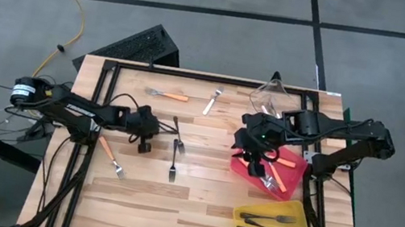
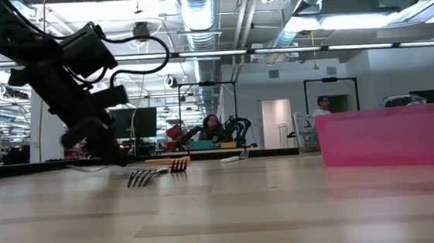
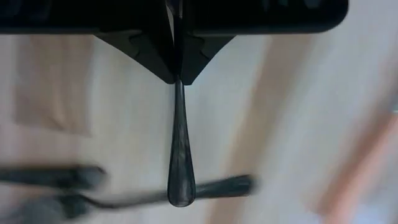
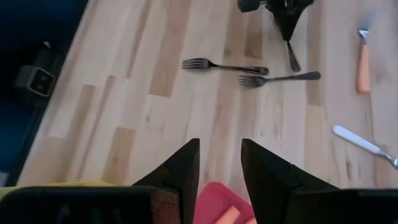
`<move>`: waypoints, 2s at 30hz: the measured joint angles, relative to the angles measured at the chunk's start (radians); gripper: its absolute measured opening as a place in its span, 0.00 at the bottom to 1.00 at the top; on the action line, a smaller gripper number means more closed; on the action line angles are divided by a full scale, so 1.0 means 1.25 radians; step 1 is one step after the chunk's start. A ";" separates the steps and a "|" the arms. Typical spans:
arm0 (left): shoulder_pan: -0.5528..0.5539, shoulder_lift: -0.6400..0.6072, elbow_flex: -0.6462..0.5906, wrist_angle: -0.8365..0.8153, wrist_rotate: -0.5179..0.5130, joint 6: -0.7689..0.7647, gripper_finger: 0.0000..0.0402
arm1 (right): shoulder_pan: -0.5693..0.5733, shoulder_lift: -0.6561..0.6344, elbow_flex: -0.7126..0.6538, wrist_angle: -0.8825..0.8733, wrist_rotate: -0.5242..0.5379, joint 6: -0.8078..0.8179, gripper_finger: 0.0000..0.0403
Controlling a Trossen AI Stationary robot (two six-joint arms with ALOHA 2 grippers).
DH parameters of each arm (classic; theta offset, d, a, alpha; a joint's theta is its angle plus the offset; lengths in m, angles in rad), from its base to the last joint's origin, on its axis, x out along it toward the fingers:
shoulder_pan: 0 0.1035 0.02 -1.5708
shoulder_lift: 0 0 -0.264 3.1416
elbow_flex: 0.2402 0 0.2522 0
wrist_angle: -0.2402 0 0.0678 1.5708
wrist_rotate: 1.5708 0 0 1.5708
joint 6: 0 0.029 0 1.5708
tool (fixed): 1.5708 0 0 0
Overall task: Sort silverware by color (type)
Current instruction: Put the black fork into the yellow bin
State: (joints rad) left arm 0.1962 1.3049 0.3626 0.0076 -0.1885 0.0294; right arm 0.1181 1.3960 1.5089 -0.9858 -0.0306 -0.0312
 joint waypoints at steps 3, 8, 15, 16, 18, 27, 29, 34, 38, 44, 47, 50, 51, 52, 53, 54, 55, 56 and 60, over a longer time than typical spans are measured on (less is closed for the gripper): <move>-0.020 -0.006 0.001 0.017 -0.060 -0.023 0.00 | -0.001 0.000 0.000 -0.010 0.025 0.000 0.35; -0.050 -0.047 0.001 0.021 -0.084 -0.042 0.00 | 0.000 -0.001 -0.007 -0.024 0.027 0.018 0.35; -0.114 -0.151 0.002 0.067 -0.183 -0.056 0.00 | -0.002 -0.075 -0.223 0.172 0.115 0.054 0.35; -0.124 -0.166 0.002 0.084 -0.206 -0.058 0.00 | -0.004 -0.089 -0.267 0.221 0.131 0.061 0.35; -0.146 -0.195 0.002 0.131 -0.235 -0.054 0.00 | -0.013 -0.117 -0.346 0.359 0.167 0.071 0.35; -0.210 -0.213 0.005 0.383 -0.422 0.063 0.00 | -0.023 -0.062 -0.599 1.115 0.257 0.042 0.35; -0.217 -0.204 0.005 0.413 -0.449 0.090 0.00 | -0.030 -0.015 -0.602 1.223 0.279 0.048 0.35; -0.221 -0.161 0.005 0.529 -0.490 0.143 0.00 | -0.058 0.115 -0.581 1.436 0.301 0.100 0.35; -0.221 -0.127 0.005 0.611 -0.496 0.192 0.00 | -0.078 0.207 -0.528 1.484 0.300 0.122 0.36; -0.225 -0.111 0.005 0.616 -0.528 0.234 0.00 | -0.105 0.262 -0.440 1.476 0.299 0.118 0.45; -0.226 -0.111 0.005 0.620 -0.538 0.254 0.00 | -0.120 0.262 -0.402 1.427 0.291 0.140 0.54; -0.226 -0.111 0.005 0.629 -0.538 0.268 0.00 | -0.138 0.262 -0.369 1.378 0.235 0.165 0.62; -0.226 -0.111 0.005 0.634 -0.538 0.272 0.00 | -0.143 0.262 -0.358 1.370 0.219 0.172 0.64; -0.226 -0.111 0.005 0.643 -0.538 0.277 0.00 | -0.147 0.262 -0.348 1.361 0.214 0.175 0.65; -0.226 -0.111 0.005 0.654 -0.538 0.283 0.00 | -0.150 0.262 -0.337 1.351 0.213 0.175 0.66; -0.226 -0.111 0.005 0.663 -0.538 0.289 0.00 | -0.150 0.262 -0.329 1.337 0.214 0.175 0.67; -0.226 -0.111 0.005 0.668 -0.538 0.297 0.00 | -0.150 0.262 -0.323 1.325 0.214 0.175 0.67; -0.226 -0.111 0.005 0.670 -0.538 0.300 0.00 | -0.152 0.262 -0.320 1.316 0.214 0.175 0.67; -0.226 -0.111 0.005 0.670 -0.524 0.295 0.00 | -0.160 0.262 -0.319 1.335 0.213 0.174 0.67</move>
State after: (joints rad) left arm -0.0860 1.1656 0.3687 0.8453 -0.8432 0.3983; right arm -0.0820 1.7238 1.1097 0.6830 0.2361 0.1867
